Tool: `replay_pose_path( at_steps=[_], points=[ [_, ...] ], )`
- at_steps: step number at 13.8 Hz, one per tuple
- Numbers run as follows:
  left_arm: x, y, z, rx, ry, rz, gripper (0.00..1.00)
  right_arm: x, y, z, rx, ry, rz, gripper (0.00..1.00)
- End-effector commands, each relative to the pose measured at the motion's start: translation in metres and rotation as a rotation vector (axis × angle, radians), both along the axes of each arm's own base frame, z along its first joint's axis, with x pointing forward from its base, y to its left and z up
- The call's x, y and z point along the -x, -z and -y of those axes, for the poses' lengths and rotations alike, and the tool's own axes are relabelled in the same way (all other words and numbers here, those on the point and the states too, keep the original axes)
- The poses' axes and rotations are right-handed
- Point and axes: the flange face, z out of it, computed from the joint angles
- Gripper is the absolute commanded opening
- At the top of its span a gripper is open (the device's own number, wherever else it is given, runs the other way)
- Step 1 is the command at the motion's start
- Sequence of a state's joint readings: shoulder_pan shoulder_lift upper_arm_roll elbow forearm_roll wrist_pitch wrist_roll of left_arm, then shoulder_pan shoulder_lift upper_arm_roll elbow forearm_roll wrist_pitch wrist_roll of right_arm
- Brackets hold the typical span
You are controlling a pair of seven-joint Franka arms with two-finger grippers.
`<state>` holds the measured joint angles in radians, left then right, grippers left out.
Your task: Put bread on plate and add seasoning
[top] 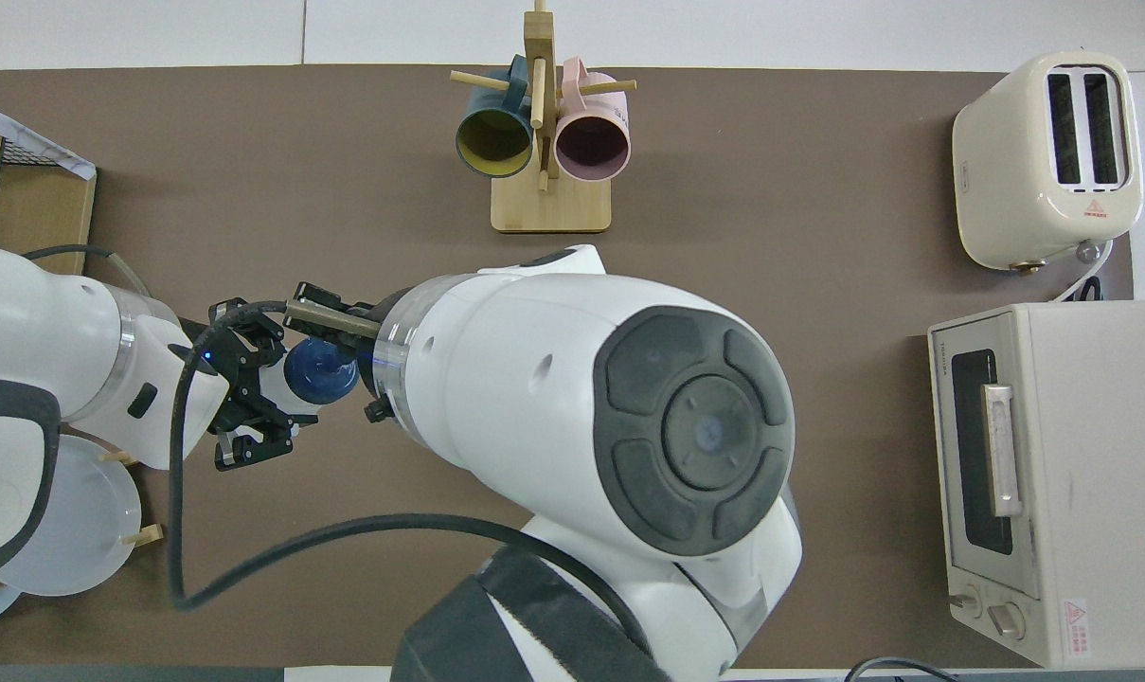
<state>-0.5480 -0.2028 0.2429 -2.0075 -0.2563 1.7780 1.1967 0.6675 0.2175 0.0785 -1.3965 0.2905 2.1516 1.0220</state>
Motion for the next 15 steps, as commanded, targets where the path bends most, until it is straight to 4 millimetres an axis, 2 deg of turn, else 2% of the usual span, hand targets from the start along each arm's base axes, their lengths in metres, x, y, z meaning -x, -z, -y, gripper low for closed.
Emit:
replay_pose_path(
  at_steps=[1, 3, 10, 13, 15],
  points=[
    [0.0084, -0.0026, -0.0007, 0.039, -0.02, 0.009, 0.0, 0.0068, 0.0016, 0.0052, 0.015, 0.007, -0.001, 0.52],
    [0.0084, -0.0026, -0.0007, 0.039, -0.02, 0.009, 0.0, 0.0138, 0.0046, -0.0006, 0.02, -0.007, -0.002, 0.48],
    [0.0079, -0.0026, -0.002, 0.04, -0.025, 0.008, 0.0, 0.0138, 0.0031, -0.0005, 0.022, -0.009, 0.004, 0.32],
    [0.008, -0.0026, -0.0019, 0.041, -0.031, 0.006, 0.0, 0.0127, 0.0033, 0.0, 0.022, -0.008, 0.005, 0.19],
    [0.0079, -0.0029, -0.002, 0.048, -0.035, 0.003, 0.0, 0.0134, 0.0033, -0.0007, 0.022, -0.009, 0.004, 0.18]
  ],
)
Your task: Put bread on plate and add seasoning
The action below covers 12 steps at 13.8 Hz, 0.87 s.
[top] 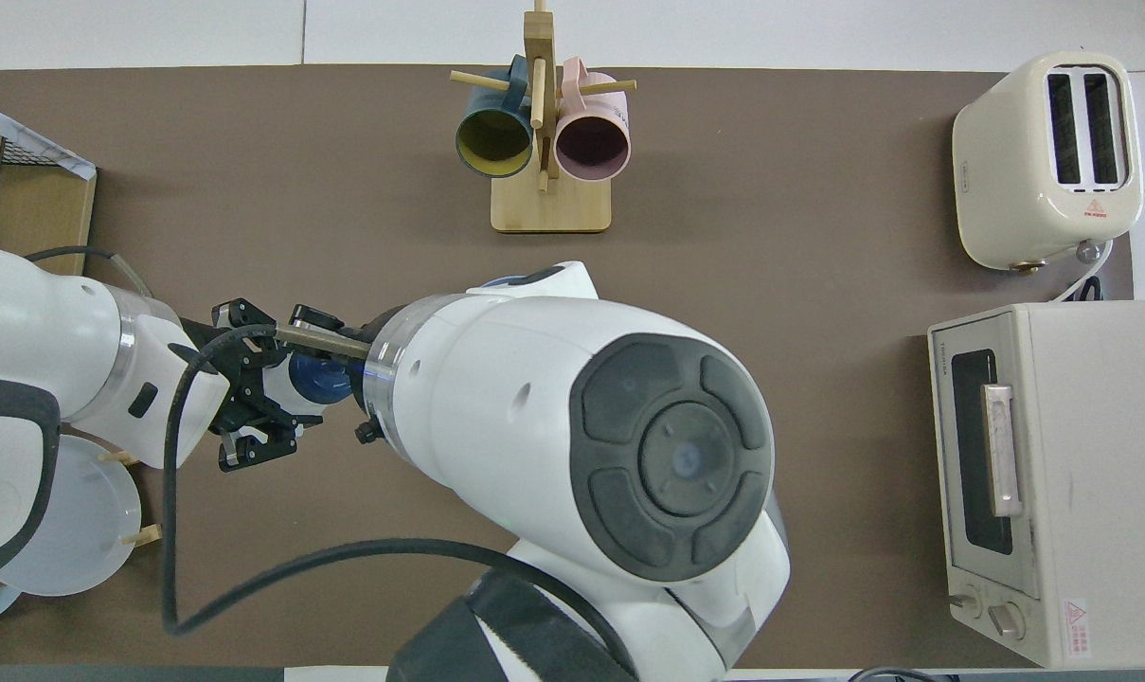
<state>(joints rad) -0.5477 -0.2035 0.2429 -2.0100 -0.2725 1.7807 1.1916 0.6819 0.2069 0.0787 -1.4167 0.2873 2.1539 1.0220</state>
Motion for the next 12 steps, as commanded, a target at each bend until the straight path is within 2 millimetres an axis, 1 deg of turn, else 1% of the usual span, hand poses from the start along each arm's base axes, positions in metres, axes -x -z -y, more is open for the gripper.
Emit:
replay_pose_path(
  at_steps=[1, 6, 7, 8, 12],
  points=[
    [0.0072, -0.003, -0.0037, 0.033, -0.027, 0.009, 0.0, 0.0045, 0.0009, 0.0045, 0.015, 0.006, 0.006, 0.18],
    [0.0071, -0.0032, -0.004, 0.039, -0.03, 0.007, 0.0, 0.0048, 0.0022, 0.0048, 0.018, 0.004, 0.005, 0.18],
    [0.0071, -0.0032, -0.004, 0.039, -0.03, 0.007, 0.0, 0.0041, 0.0015, 0.0055, 0.017, 0.006, 0.006, 0.05],
    [0.0071, -0.0032, -0.004, 0.039, -0.03, 0.007, 0.0, 0.0041, 0.0015, 0.0055, 0.017, 0.007, 0.006, 0.0],
    [0.0069, -0.0033, -0.0046, 0.04, -0.033, 0.006, 0.0, 0.0024, 0.0007, 0.0066, 0.011, 0.017, 0.002, 0.0]
  ],
)
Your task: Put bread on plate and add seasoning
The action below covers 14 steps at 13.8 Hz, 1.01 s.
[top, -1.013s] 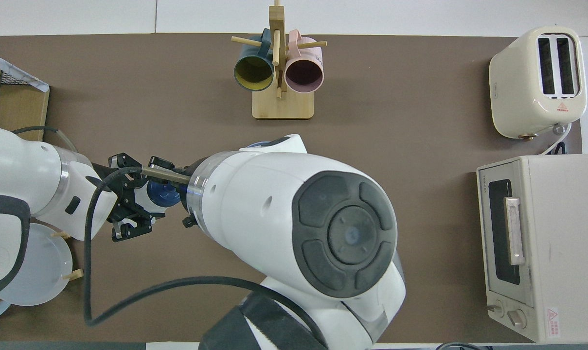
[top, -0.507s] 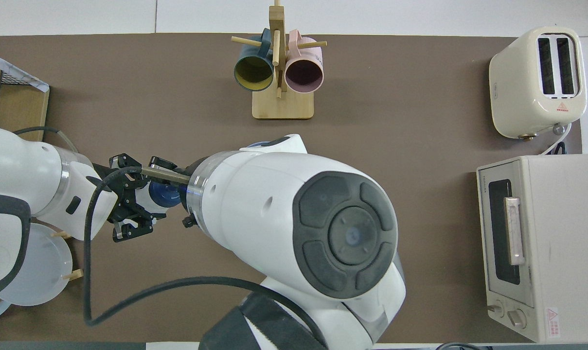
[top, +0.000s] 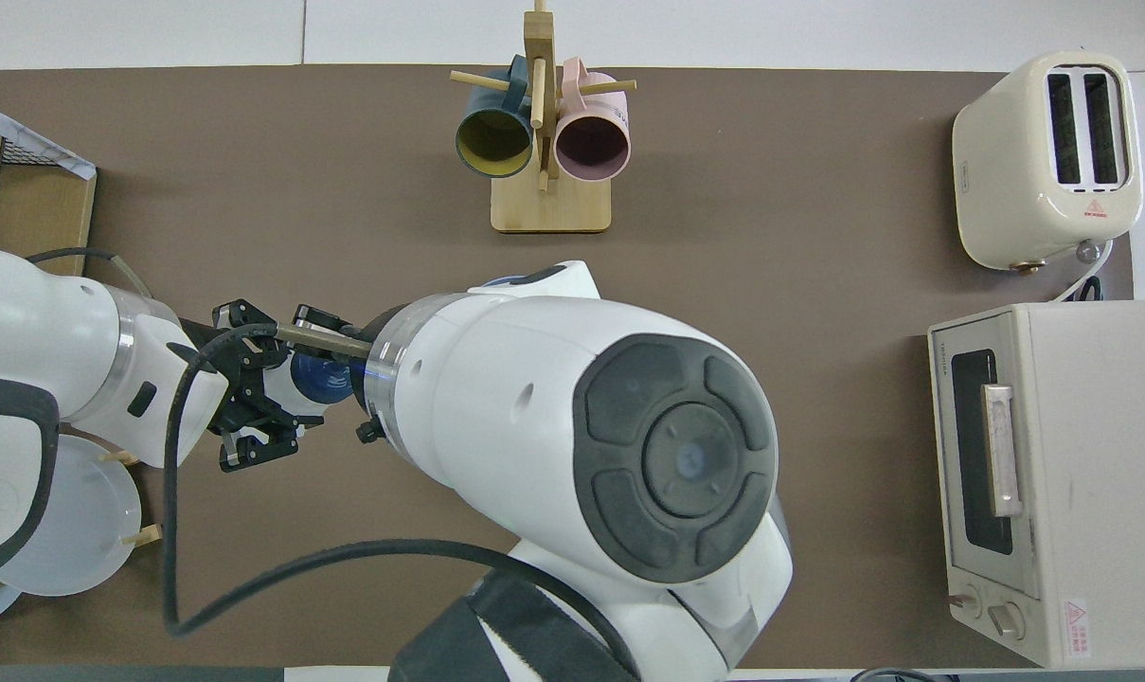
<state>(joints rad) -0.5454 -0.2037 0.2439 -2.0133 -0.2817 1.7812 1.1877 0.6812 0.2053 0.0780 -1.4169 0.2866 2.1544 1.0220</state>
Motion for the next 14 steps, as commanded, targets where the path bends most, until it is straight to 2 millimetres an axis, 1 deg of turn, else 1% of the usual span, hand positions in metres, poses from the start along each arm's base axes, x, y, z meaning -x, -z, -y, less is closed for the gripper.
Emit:
replay_pose_path(
  at_steps=[1, 4, 6, 7, 11, 12, 13, 14],
  points=[
    [0.007, -0.004, -0.004, 0.032, -0.025, 0.011, 0.0, 0.002, 0.002, 0.006, 0.01, 0.019, -0.002, 0.0],
    [0.007, -0.004, -0.004, 0.031, -0.029, 0.01, 0.0, -0.008, -0.001, 0.013, -0.008, 0.042, -0.007, 0.0],
    [0.007, -0.004, -0.004, 0.03, -0.03, 0.01, 0.0, -0.022, -0.005, 0.024, -0.078, 0.107, -0.018, 0.0],
    [0.007, -0.004, -0.004, 0.03, -0.03, 0.01, 0.0, -0.026, -0.006, 0.026, -0.106, 0.125, -0.029, 0.0],
    [0.007, -0.004, -0.004, 0.03, -0.032, 0.01, 0.0, -0.032, -0.008, 0.029, -0.175, 0.202, -0.07, 0.0],
    [0.007, -0.004, -0.004, 0.031, -0.032, 0.009, 0.0, -0.038, -0.008, 0.037, -0.173, 0.215, -0.067, 0.0],
    [0.007, -0.004, -0.004, 0.031, -0.032, 0.009, 0.0, -0.04, -0.006, 0.04, -0.168, 0.216, -0.064, 0.0],
    [0.007, -0.004, -0.004, 0.029, -0.033, 0.009, 0.0, -0.041, -0.004, 0.041, -0.161, 0.208, -0.058, 0.27]
  ],
)
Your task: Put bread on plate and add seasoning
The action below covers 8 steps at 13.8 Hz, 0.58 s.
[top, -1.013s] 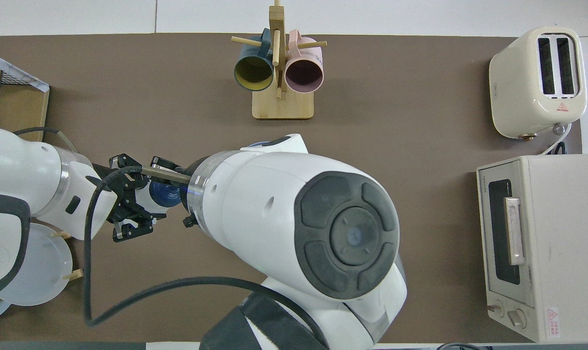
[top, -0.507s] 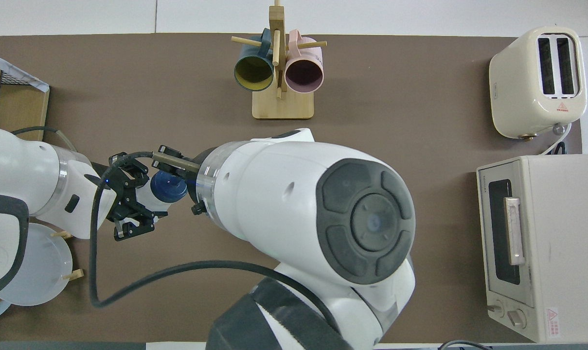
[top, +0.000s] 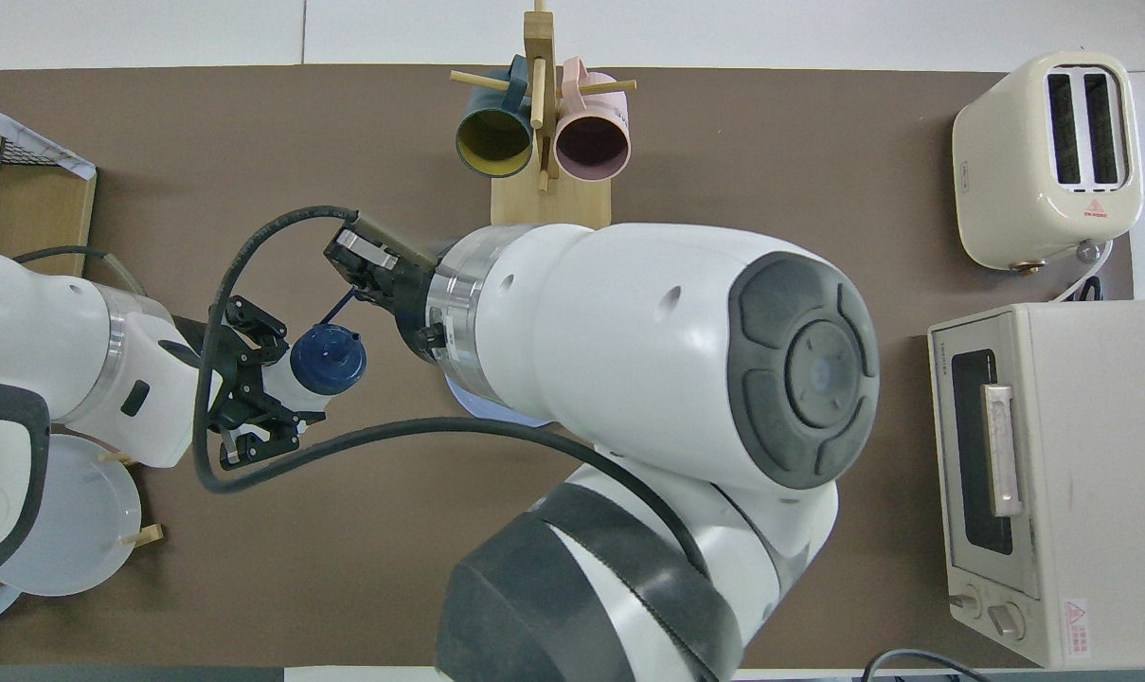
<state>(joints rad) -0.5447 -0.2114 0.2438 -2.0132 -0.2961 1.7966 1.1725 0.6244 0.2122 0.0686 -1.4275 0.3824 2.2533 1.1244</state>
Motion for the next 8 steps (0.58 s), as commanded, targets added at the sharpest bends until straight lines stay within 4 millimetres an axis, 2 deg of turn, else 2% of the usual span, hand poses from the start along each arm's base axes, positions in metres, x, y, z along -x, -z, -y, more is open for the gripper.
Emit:
replay_pose_path(
  at_steps=[1, 5, 8],
  points=[
    [0.007, 0.001, -0.004, 0.01, -0.011, -0.003, 0.0, -0.006, 0.001, 0.012, -0.012, 0.014, 0.012, 0.99],
    [0.007, 0.001, -0.004, 0.012, -0.012, -0.004, 0.0, -0.017, 0.005, 0.032, 0.08, -0.052, 0.064, 1.0],
    [0.007, 0.001, -0.004, 0.011, -0.031, -0.005, 0.0, -0.042, 0.02, 0.087, 0.309, -0.214, 0.117, 1.0]
  ],
)
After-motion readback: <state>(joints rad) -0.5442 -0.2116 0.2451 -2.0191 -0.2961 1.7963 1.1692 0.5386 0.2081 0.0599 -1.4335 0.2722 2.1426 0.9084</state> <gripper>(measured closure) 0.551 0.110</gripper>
